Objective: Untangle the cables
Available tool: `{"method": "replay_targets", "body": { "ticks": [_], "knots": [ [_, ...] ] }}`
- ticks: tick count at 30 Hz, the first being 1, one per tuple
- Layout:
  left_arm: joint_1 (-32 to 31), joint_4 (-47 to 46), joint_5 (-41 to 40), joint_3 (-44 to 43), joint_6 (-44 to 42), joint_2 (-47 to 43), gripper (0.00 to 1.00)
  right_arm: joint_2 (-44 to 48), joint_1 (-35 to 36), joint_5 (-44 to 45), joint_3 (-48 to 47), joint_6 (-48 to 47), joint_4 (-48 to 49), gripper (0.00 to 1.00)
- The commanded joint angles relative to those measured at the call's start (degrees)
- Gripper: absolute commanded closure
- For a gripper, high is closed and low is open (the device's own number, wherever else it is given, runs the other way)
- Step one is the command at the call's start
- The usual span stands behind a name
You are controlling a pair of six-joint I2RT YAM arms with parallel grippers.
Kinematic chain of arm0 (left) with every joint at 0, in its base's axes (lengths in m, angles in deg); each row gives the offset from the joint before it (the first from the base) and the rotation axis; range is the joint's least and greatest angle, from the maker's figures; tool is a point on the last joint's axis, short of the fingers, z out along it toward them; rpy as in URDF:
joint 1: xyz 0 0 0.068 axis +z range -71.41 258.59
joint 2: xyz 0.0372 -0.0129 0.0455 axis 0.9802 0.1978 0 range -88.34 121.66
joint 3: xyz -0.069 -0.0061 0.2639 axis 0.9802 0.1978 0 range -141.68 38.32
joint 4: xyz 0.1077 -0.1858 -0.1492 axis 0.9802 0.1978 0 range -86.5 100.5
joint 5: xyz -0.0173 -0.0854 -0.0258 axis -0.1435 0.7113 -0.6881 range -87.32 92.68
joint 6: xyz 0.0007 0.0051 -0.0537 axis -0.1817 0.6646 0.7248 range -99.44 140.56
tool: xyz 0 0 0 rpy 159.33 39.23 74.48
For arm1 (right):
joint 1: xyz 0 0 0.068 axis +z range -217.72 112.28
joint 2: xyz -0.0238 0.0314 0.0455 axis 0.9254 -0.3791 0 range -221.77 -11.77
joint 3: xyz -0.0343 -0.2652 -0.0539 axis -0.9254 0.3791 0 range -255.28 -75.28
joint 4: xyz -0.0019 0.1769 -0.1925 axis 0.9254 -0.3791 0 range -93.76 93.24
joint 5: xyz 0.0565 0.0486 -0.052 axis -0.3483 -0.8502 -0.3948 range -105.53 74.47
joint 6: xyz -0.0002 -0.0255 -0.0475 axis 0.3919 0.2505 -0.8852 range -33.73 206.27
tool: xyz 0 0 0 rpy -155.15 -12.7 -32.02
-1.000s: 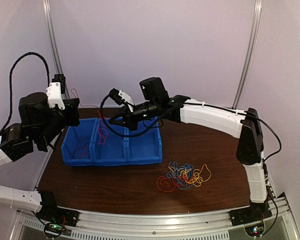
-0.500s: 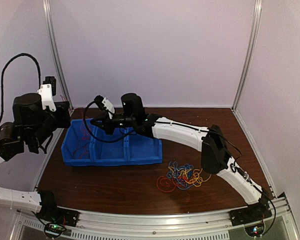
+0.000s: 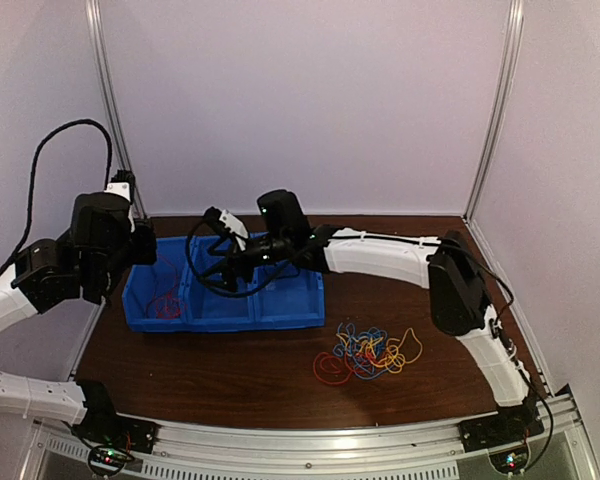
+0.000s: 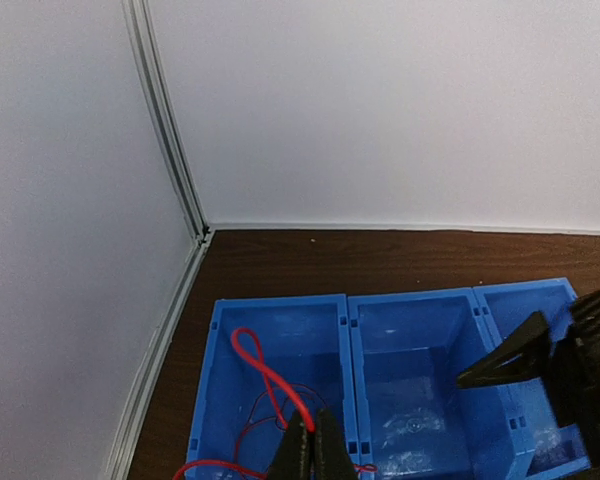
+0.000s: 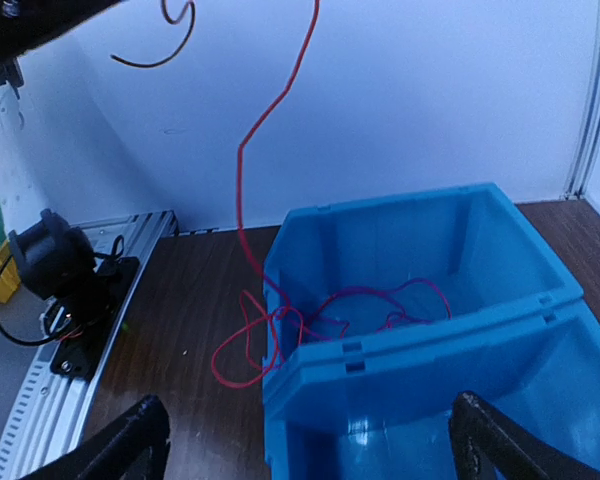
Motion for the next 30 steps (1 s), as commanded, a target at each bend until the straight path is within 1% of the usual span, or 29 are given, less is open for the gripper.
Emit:
{"method": "replay_targets", "body": {
  "ticks": [1, 4, 6, 10, 12, 15, 18, 21, 25, 30],
  "knots": [
    [7.5, -3.6, 8.2, 2.8, -0.2, 0.8, 1.00, 16.4, -3.9, -7.4, 13.9, -9.5, -7.2, 0.00],
    [12.1, -6.5, 11.9, 2.6, -3.4, 2.3, 1.00, 26.0, -4.9, -7.1, 25.8, -13.2, -8.8, 0.00],
    [14.9, -7.0, 13.8, 0.6, -6.0, 4.4, 1.00, 32.4, -5.3, -6.1, 32.5, -15.4, -10.3, 0.00],
    [22.2, -6.4, 19.0, -5.7, -11.8, 9.7, 1.00, 43.0, -7.6, -2.8, 40.8, -21.0, -17.7, 0.00],
    [24.4, -6.0, 19.0, -8.3, -14.4, 12.5, 1.00, 47.8, -10.2, -1.8, 43.5, -22.5, -21.6, 0.00],
    [25.9, -6.1, 20.3, -9.3, -16.4, 14.6, 1.00, 55.0, -17.4, -2.8, 50.4, -21.7, -21.7, 0.00],
    [26.0, -7.7, 24.8, -6.1, -14.9, 15.2, 1.00, 62.1, -25.7, -5.0, 58.3, -19.2, -18.4, 0.00],
    [26.0, -10.0, 30.0, -1.1, -12.2, 15.3, 1.00, 68.5, -31.4, -6.1, 66.2, -17.6, -15.1, 0.00],
    [26.0, -13.1, 35.2, 4.4, -9.5, 16.1, 1.00, 72.8, -35.9, -7.2, 73.2, -17.0, -12.3, 0.00],
    [26.0, -14.4, 35.8, 7.5, -7.9, 19.4, 1.00, 73.2, -39.7, -2.5, 76.3, -16.4, -7.9, 0.00]
  ]
}}
